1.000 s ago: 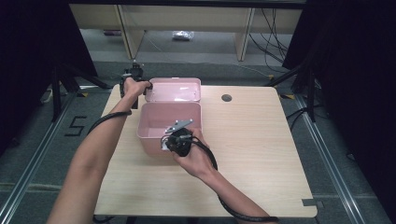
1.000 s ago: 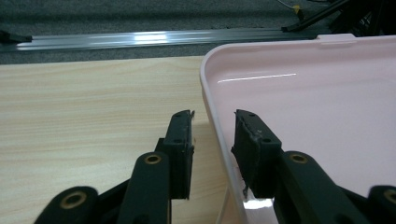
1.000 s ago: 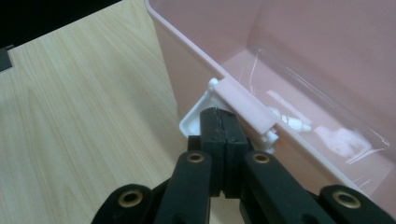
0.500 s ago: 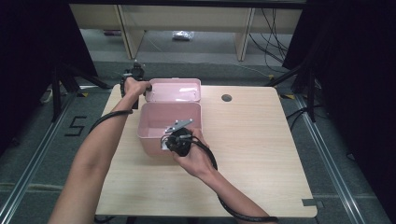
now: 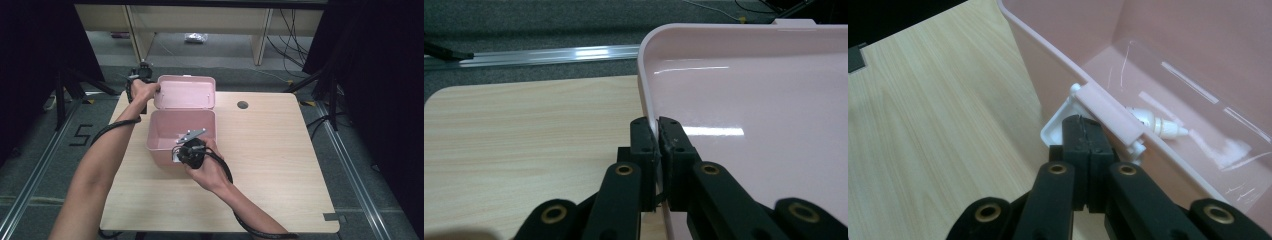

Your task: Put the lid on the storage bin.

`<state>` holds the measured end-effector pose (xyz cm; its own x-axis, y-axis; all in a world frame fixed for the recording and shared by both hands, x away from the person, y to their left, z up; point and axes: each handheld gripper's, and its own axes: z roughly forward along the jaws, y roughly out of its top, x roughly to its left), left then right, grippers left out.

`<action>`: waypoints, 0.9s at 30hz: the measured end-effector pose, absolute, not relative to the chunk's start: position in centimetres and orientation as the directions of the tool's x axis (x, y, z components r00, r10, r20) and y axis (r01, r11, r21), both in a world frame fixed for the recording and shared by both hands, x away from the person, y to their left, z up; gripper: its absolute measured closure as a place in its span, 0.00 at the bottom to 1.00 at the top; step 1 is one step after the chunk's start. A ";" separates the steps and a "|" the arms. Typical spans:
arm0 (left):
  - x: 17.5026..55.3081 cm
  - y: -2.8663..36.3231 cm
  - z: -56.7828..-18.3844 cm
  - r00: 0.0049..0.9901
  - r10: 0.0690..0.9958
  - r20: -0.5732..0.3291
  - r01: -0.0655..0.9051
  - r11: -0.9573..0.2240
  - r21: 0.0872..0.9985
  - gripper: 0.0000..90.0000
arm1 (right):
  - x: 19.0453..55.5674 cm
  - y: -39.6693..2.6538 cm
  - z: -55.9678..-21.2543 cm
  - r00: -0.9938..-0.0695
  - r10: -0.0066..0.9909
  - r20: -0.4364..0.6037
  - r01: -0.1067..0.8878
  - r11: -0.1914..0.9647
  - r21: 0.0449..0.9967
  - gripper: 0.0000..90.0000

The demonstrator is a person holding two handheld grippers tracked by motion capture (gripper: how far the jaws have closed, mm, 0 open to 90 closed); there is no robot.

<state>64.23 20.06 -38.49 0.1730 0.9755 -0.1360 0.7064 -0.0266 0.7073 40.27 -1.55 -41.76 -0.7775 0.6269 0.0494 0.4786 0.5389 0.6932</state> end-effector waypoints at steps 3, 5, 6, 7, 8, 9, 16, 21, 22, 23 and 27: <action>64.2 20.2 -38.2 0.196 0.973 -0.124 0.679 -0.043 0.733 0.95 | 40.4 -1.6 -41.8 -0.786 0.617 0.038 0.463 0.546 0.698 1.00; 63.8 20.2 -37.9 0.176 0.974 -0.144 0.683 -0.015 0.730 0.95 | 40.5 -1.6 -41.8 -0.791 0.612 0.029 0.452 0.551 0.702 1.00; 63.7 20.3 -37.9 0.177 0.973 -0.147 0.676 -0.012 0.737 0.96 | 40.5 -1.6 -41.8 -0.791 0.611 0.028 0.451 0.551 0.702 1.00; 63.5 20.3 -37.7 0.177 0.972 -0.152 0.672 -0.007 0.740 0.96 | 40.5 -1.6 -41.8 -0.791 0.611 0.027 0.451 0.552 0.701 1.00; 63.4 20.5 -37.6 0.193 0.971 -0.139 0.662 -0.024 0.749 0.96 | 40.5 -1.5 -42.0 -0.789 0.614 0.022 0.442 0.542 0.715 1.00; 63.2 20.5 -37.4 0.189 0.971 -0.146 0.656 -0.014 0.755 0.96 | 40.5 -1.5 -41.9 -0.786 0.618 0.012 0.441 0.547 0.712 1.00; 62.1 20.5 -36.1 0.211 0.967 -0.144 0.601 -0.012 0.799 0.97 | 40.5 -1.5 -41.8 -0.789 0.614 0.030 0.455 0.550 0.700 1.00; 61.4 20.5 -35.5 0.221 0.965 -0.140 0.569 -0.011 0.822 0.97 | 40.5 -1.5 -41.9 -0.791 0.612 0.024 0.448 0.551 0.704 1.00; 61.2 20.5 -35.4 0.224 0.964 -0.140 0.560 -0.009 0.828 0.97 | 40.5 -1.5 -41.9 -0.788 0.615 0.036 0.458 0.545 0.702 1.00; 61.0 20.5 -35.4 0.222 0.964 -0.144 0.550 -0.002 0.835 0.97 | 40.5 -1.5 -41.8 -0.787 0.615 0.038 0.459 0.545 0.702 1.00; 60.4 20.6 -34.9 0.228 0.962 -0.150 0.529 0.007 0.849 0.97 | 40.6 -1.5 -41.9 -0.792 0.609 0.023 0.446 0.553 0.704 1.00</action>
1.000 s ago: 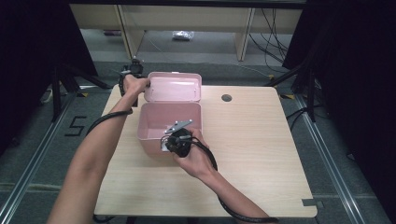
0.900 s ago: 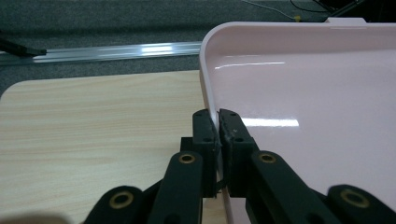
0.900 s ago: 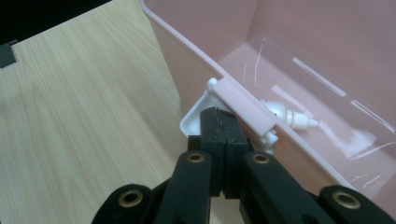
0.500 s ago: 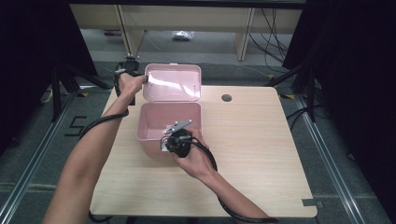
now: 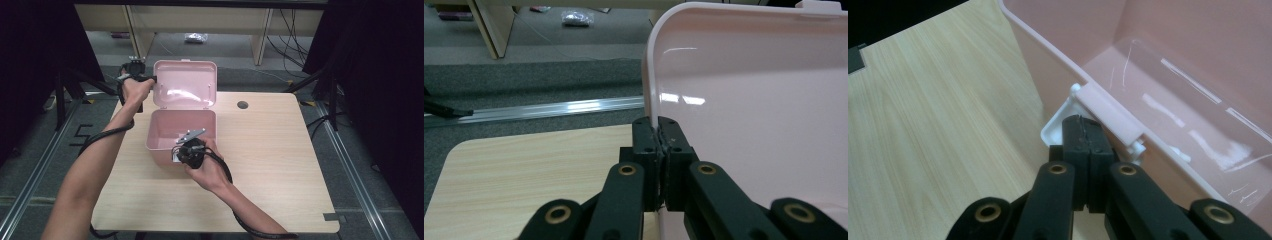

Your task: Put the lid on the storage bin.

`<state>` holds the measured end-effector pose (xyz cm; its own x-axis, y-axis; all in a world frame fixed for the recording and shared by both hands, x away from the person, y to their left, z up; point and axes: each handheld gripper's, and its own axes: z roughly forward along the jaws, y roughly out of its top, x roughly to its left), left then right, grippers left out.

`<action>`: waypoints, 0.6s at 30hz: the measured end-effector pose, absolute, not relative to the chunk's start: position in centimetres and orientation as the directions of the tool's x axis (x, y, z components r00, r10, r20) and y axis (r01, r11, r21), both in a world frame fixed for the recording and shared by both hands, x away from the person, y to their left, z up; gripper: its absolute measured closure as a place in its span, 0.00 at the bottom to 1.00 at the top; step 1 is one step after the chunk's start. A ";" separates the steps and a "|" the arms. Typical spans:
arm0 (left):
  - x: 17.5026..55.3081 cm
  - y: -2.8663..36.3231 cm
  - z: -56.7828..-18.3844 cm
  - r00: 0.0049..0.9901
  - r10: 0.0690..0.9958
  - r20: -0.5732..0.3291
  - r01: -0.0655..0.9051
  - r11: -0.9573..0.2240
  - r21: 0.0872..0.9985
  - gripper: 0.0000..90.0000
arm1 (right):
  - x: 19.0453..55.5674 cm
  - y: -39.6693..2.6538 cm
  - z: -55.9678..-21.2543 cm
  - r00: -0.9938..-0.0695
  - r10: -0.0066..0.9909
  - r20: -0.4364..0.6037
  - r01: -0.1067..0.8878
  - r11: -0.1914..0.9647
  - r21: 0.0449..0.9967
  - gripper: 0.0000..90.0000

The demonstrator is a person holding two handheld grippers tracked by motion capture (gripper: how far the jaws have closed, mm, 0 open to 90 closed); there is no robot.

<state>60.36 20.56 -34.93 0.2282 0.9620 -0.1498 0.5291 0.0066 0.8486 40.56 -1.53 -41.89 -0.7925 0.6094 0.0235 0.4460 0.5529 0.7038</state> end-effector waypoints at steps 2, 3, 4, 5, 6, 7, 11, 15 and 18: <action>60.0 20.6 -34.7 0.236 0.962 -0.139 0.519 -0.004 0.855 0.98 | 40.6 -1.5 -41.9 -0.792 0.611 0.020 0.443 0.552 0.706 1.00; 59.8 20.6 -34.7 0.240 0.962 -0.132 0.513 -0.010 0.858 0.98 | 40.5 -1.4 -42.0 -0.777 0.629 0.032 0.459 0.532 0.712 1.00; 59.6 20.7 -34.6 0.241 0.961 -0.136 0.506 -0.005 0.863 0.98 | 40.6 -1.5 -41.8 -0.788 0.615 0.036 0.456 0.543 0.706 1.00; 59.4 20.7 -34.6 0.245 0.960 -0.134 0.500 -0.006 0.866 0.98 | 40.7 -1.5 -41.8 -0.786 0.618 0.034 0.457 0.542 0.706 1.00; 59.2 20.7 -34.6 0.243 0.960 -0.136 0.492 -0.001 0.870 0.98 | 40.7 -1.5 -41.8 -0.785 0.618 0.027 0.453 0.544 0.707 1.00; 59.1 20.7 -34.6 0.245 0.960 -0.135 0.486 -0.001 0.874 0.98 | 40.7 -1.5 -41.8 -0.784 0.620 0.026 0.453 0.544 0.706 1.00; 58.1 20.8 -34.8 0.252 0.959 -0.130 0.448 0.004 0.894 0.98 | 40.8 -1.5 -41.8 -0.786 0.618 0.025 0.449 0.543 0.709 1.00; 57.0 20.9 -34.9 0.266 0.958 -0.108 0.408 -0.010 0.913 0.98 | 40.8 -1.5 -41.9 -0.774 0.633 0.022 0.452 0.527 0.720 1.00; 56.3 21.1 -35.1 0.281 0.955 -0.099 0.373 -0.013 0.928 0.98 | 40.9 -1.5 -41.8 -0.777 0.628 0.033 0.459 0.531 0.712 1.00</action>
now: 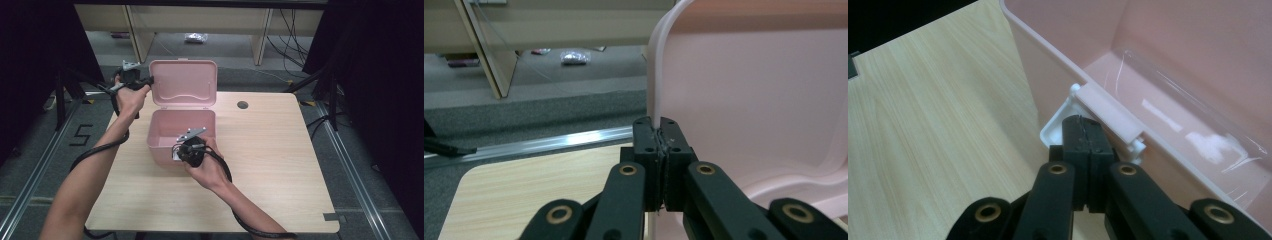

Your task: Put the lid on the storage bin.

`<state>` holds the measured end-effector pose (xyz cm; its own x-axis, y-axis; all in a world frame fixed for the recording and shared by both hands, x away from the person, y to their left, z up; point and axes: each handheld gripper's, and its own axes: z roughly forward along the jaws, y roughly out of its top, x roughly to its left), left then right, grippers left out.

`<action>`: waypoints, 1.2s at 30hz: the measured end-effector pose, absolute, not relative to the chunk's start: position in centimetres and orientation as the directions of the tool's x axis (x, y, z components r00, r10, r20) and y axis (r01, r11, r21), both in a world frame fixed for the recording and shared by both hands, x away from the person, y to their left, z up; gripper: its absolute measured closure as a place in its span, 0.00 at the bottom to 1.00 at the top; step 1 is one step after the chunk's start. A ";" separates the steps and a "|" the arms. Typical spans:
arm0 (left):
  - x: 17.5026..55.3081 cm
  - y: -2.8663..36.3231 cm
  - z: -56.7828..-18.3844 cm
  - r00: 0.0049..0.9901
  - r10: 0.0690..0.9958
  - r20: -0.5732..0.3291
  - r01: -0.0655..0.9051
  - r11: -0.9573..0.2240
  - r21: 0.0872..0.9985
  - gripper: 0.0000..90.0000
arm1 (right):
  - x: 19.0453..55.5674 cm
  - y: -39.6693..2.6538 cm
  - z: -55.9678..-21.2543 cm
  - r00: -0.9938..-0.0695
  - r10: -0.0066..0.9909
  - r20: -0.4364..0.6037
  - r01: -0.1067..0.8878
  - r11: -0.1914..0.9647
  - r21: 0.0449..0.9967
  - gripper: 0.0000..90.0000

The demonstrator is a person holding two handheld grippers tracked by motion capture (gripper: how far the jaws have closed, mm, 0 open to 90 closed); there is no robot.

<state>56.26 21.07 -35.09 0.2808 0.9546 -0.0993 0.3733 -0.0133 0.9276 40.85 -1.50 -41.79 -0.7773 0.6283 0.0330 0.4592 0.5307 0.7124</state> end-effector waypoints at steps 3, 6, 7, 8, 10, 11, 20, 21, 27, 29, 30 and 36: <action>55.7 21.3 -35.4 0.296 0.949 -0.103 0.338 -0.003 0.941 0.98 | 40.8 -1.4 -41.9 -0.770 0.638 0.027 0.454 0.517 0.725 1.00; 55.0 21.4 -35.7 0.302 0.948 -0.101 0.308 0.004 0.951 0.98 | 40.8 -1.4 -41.9 -0.769 0.638 0.039 0.461 0.512 0.725 1.00; 54.8 21.4 -35.8 0.303 0.948 -0.096 0.298 0.002 0.955 0.98 | 40.8 -1.4 -42.0 -0.769 0.638 0.039 0.460 0.511 0.727 1.00; 54.6 21.4 -35.9 0.304 0.948 -0.094 0.291 0.002 0.957 0.98 | 40.8 -1.5 -41.8 -0.772 0.634 0.040 0.466 0.523 0.714 1.00; 54.2 21.4 -36.0 0.306 0.947 -0.093 0.277 0.005 0.961 0.98 | 40.8 -1.5 -41.8 -0.772 0.635 0.038 0.465 0.523 0.714 1.00; 54.0 21.4 -36.0 0.308 0.947 -0.087 0.269 0.001 0.963 0.98 | 40.8 -1.5 -41.8 -0.773 0.633 0.036 0.464 0.525 0.714 1.00; 52.0 21.5 -36.7 0.320 0.947 -0.031 0.203 -0.036 0.979 0.98 | 40.8 -1.6 -41.8 -0.768 0.638 0.053 0.475 0.513 0.715 1.00; 51.8 21.5 -36.8 0.322 0.946 -0.027 0.195 -0.039 0.980 0.98 | 40.8 -1.6 -41.8 -0.768 0.638 0.054 0.477 0.512 0.715 1.00; 50.9 21.5 -37.2 0.326 0.945 0.004 0.164 -0.061 0.985 0.97 | 40.9 -1.7 -41.8 -0.773 0.633 0.046 0.464 0.514 0.722 1.00; 50.7 21.5 -37.4 0.326 0.945 0.011 0.156 -0.065 0.986 0.97 | 40.8 -1.7 -41.7 -0.771 0.634 0.058 0.471 0.508 0.721 1.00; 50.6 21.5 -37.4 0.325 0.945 0.013 0.151 -0.066 0.986 0.97 | 40.8 -1.8 -41.6 -0.770 0.635 0.068 0.477 0.501 0.722 0.98; 50.1 21.5 -37.6 0.325 0.945 0.033 0.136 -0.082 0.987 0.97 | 40.0 -2.5 -39.7 -0.764 0.636 0.108 0.464 0.425 0.777 0.99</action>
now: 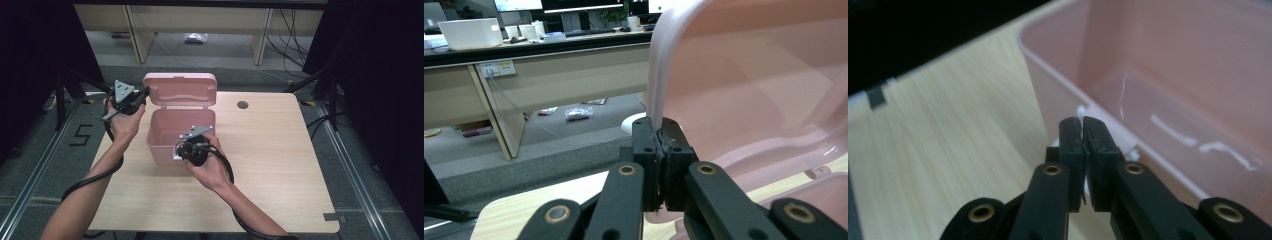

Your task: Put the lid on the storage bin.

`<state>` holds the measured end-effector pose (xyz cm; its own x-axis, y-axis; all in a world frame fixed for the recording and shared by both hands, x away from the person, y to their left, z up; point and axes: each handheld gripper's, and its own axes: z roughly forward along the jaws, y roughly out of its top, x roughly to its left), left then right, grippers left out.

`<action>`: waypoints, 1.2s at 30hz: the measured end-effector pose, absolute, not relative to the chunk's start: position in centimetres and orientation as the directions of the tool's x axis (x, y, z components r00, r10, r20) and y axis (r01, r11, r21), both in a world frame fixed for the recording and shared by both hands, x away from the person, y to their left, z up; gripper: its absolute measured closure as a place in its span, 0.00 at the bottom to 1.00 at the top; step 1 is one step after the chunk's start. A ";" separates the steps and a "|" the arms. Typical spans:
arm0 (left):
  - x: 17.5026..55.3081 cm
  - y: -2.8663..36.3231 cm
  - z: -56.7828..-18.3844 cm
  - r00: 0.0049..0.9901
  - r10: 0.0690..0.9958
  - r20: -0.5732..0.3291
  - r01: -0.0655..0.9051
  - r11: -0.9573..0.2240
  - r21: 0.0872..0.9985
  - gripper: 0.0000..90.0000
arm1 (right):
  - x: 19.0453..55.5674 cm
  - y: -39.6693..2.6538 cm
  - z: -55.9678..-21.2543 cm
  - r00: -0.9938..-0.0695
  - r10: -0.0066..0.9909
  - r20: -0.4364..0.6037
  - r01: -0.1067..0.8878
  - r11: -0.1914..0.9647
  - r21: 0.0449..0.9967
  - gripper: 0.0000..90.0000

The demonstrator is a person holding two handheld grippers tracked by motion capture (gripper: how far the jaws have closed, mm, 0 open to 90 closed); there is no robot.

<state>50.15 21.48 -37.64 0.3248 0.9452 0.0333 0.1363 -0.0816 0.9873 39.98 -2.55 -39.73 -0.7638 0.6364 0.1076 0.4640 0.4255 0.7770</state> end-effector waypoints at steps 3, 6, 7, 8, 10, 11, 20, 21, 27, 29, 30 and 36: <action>49.9 21.5 -37.7 0.326 0.944 0.038 0.132 -0.085 0.988 0.97 | 40.4 -3.5 -38.4 -0.746 0.660 0.090 0.441 0.388 0.810 1.00; 49.6 21.5 -37.9 0.327 0.944 0.045 0.126 -0.091 0.988 0.97 | 41.5 -4.9 -37.3 -0.707 0.700 0.098 0.451 0.339 0.826 1.00; 49.5 21.5 -37.9 0.326 0.944 0.046 0.124 -0.091 0.988 0.97 | 41.9 -5.3 -37.1 -0.687 0.716 0.126 0.469 0.303 0.830 1.00; 49.4 21.5 -38.0 0.326 0.944 0.052 0.121 -0.097 0.988 0.97 | 42.3 -5.8 -36.8 -0.675 0.726 0.133 0.470 0.284 0.836 1.00; 49.2 21.5 -38.0 0.327 0.943 0.055 0.119 -0.099 0.988 0.97 | 43.1 -6.8 -36.3 -0.654 0.744 0.138 0.472 0.258 0.843 1.00; 49.2 21.5 -38.0 0.328 0.943 0.056 0.121 -0.100 0.988 0.97 | 43.6 -7.2 -36.0 -0.648 0.749 0.139 0.471 0.251 0.846 1.00; 48.3 21.6 -38.2 0.341 0.939 0.055 0.131 -0.106 0.986 0.96 | 45.9 -9.5 -34.1 -0.574 0.805 0.152 0.463 0.165 0.871 1.00; 48.3 21.6 -38.2 0.341 0.938 0.056 0.133 -0.108 0.985 0.96 | 46.0 -9.5 -34.0 -0.562 0.812 0.157 0.467 0.155 0.870 1.00; 47.8 21.7 -38.4 0.347 0.937 0.049 0.137 -0.102 0.985 0.96 | 46.7 -9.6 -33.6 -0.554 0.819 0.151 0.464 0.154 0.872 1.00; 47.6 21.8 -38.5 0.351 0.935 0.048 0.139 -0.103 0.985 0.95 | 46.8 -9.6 -33.6 -0.563 0.815 0.139 0.452 0.163 0.877 1.00; 47.5 21.8 -38.6 0.351 0.935 0.046 0.139 -0.101 0.985 0.95 | 46.8 -9.5 -33.5 -0.556 0.817 0.155 0.460 0.147 0.876 1.00; 47.0 21.8 -38.9 0.354 0.934 0.037 0.146 -0.094 0.985 0.95 | 46.9 -9.4 -33.3 -0.558 0.817 0.145 0.447 0.148 0.882 1.00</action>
